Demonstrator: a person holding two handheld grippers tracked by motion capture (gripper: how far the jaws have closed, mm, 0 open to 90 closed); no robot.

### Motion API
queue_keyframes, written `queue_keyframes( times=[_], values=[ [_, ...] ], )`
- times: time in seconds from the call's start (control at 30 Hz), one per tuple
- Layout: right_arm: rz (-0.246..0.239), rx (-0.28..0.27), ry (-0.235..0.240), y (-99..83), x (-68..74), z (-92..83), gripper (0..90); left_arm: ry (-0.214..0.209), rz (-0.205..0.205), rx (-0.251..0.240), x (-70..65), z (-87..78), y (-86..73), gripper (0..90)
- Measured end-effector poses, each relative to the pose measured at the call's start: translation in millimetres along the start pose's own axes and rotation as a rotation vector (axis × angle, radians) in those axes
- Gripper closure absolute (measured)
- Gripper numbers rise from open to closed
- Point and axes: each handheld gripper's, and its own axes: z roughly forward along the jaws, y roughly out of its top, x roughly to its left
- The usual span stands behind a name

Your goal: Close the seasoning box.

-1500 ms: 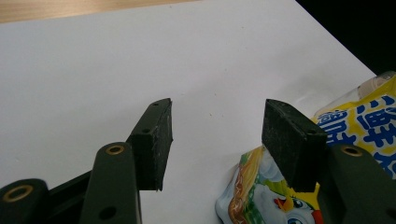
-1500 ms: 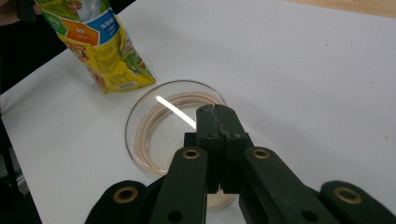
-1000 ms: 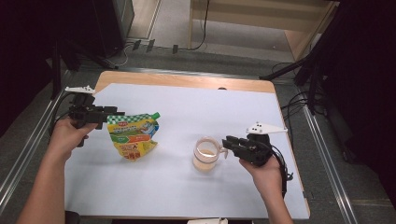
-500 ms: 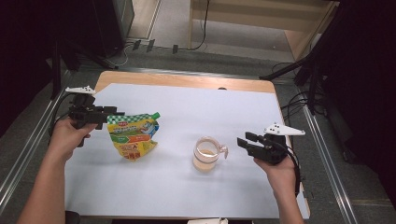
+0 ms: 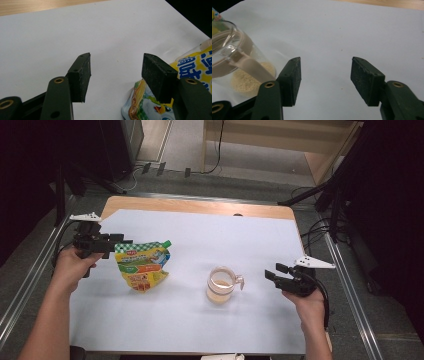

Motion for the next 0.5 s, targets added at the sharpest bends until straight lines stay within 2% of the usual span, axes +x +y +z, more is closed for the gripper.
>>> queue_keyframes(
  times=[0.23, 0.5],
  values=[
    [0.001, -0.01, -0.015, -2.8, -1.8, 3.6, 35.8, 0.003, 0.0, 0.0, -0.2, 2.1, -0.9, 40.2],
    [-0.01, 0.009, -0.018, -4.3, -1.3, 8.0, 34.4, 0.006, 0.0, 0.01, 1.9, 3.9, -2.7, 38.8]
  ],
)
